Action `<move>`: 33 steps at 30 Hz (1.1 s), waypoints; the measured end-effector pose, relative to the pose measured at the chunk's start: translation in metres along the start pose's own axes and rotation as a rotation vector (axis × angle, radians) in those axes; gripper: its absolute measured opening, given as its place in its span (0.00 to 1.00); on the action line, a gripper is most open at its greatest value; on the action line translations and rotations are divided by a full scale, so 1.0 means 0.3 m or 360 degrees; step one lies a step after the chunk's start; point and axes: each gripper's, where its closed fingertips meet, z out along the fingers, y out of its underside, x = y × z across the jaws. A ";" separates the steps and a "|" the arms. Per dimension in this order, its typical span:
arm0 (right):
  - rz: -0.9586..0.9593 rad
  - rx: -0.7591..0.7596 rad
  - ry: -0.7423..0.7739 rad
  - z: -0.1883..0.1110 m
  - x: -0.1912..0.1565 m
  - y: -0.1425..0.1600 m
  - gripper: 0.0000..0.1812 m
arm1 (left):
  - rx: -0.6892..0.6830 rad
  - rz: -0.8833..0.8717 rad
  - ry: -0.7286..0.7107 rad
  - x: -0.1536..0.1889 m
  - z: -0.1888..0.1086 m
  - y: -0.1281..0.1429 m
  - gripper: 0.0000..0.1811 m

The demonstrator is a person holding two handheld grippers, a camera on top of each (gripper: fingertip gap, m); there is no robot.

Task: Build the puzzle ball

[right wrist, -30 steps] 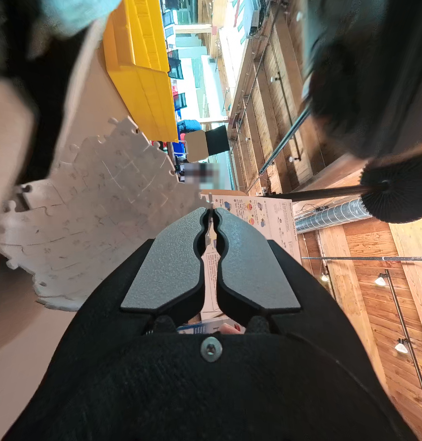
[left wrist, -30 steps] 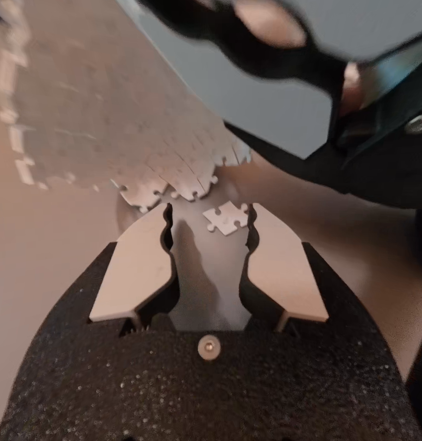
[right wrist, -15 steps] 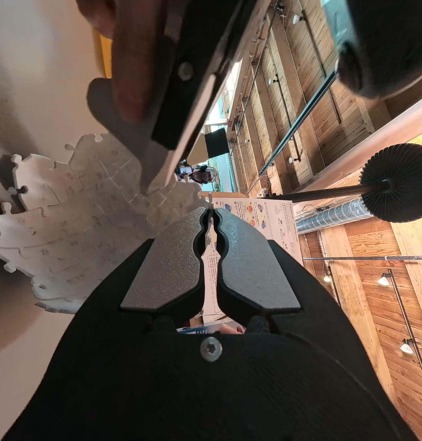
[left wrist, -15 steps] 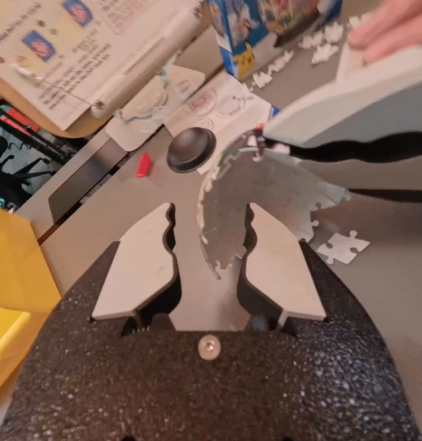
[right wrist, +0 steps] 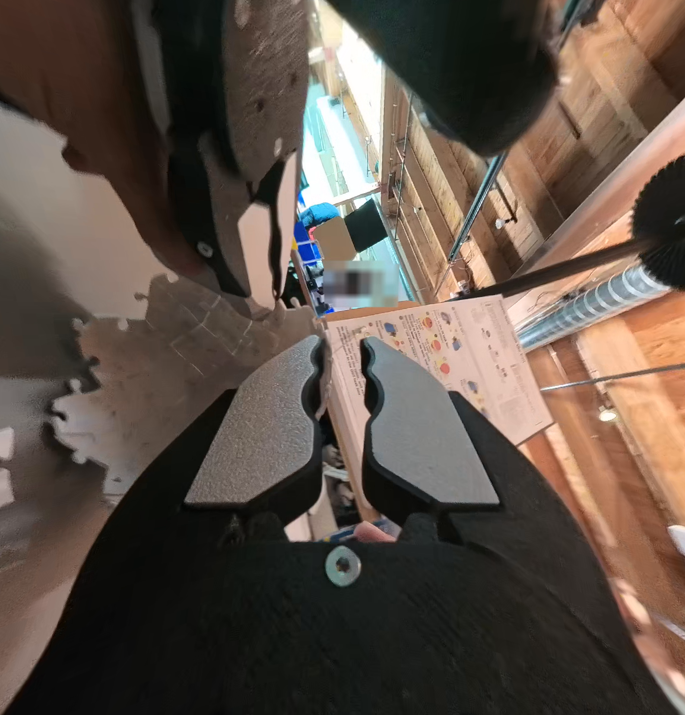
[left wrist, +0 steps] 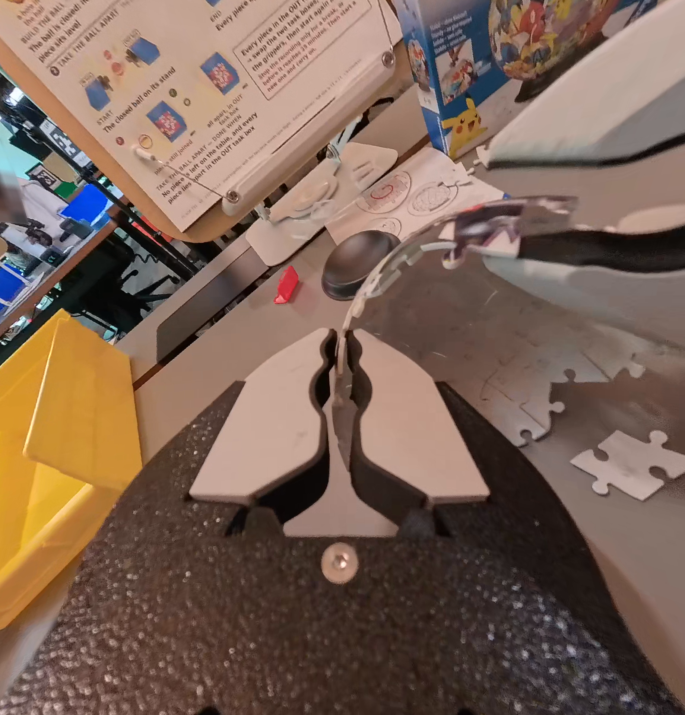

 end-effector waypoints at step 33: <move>0.0727 -0.0459 -0.0043 -0.039 0.011 0.182 0.10 | 0.0511 -0.0017 0.0007 0.071 0.021 -0.089 0.02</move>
